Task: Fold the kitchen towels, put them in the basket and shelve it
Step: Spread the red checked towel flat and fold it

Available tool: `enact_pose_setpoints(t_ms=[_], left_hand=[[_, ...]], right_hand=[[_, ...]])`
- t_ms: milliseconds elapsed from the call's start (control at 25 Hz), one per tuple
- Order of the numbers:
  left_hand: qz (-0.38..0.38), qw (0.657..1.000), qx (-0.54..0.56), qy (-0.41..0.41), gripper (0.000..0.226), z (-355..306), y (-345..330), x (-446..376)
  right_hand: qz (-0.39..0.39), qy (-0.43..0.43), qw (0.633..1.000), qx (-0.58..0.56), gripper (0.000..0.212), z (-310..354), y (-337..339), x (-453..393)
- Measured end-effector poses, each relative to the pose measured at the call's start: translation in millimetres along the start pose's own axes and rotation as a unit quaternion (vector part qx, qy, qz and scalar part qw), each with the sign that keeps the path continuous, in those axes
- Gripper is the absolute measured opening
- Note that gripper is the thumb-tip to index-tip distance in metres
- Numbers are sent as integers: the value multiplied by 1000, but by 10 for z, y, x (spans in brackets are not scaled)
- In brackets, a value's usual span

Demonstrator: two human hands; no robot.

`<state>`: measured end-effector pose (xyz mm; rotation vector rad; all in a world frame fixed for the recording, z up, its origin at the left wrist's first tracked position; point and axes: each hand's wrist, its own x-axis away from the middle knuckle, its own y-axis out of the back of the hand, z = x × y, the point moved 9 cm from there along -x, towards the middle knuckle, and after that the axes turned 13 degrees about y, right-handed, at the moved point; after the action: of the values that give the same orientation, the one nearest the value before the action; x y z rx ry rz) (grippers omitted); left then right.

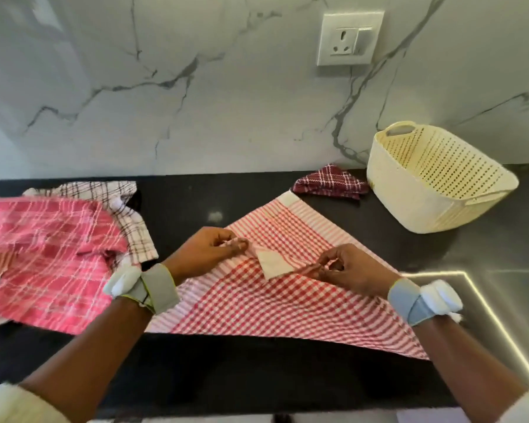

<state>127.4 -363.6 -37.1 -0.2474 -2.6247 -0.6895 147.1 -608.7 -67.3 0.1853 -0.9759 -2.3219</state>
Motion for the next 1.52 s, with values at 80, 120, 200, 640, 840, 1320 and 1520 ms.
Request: enact_pose_setpoints(t_ms=[80, 120, 200, 640, 840, 1320, 1520], left_hand=[[-12, 1000, 20, 6, 22, -180, 119, -314], [-14, 999, 25, 17, 23, -205, 111, -433], [-14, 999, 28, 44, 25, -265, 75, -680], [-37, 989, -18, 140, 19, 34, -42, -1914], [-24, 993, 4, 119, 20, 29, 4, -2106], [-65, 994, -2, 88, 26, -161, 13, -2202], [-88, 994, 63, 12, 41, -362, 87, -2121]], right_hand=[[-44, -16, 999, -17, 19, -180, 242, -292], [-65, -31, 997, -31, 17, -242, 333, -362], [-62, -64, 995, -49, 16, -389, 478, -487], [-117, -142, 983, -3, 26, -1115, 748, -1130], [-90, -160, 983, -28, 18, -1212, 670, -1296], [-109, -104, 988, 18, 26, -1015, 653, -1692], [-169, -53, 980, 92, 10, -723, 623, -1949]])
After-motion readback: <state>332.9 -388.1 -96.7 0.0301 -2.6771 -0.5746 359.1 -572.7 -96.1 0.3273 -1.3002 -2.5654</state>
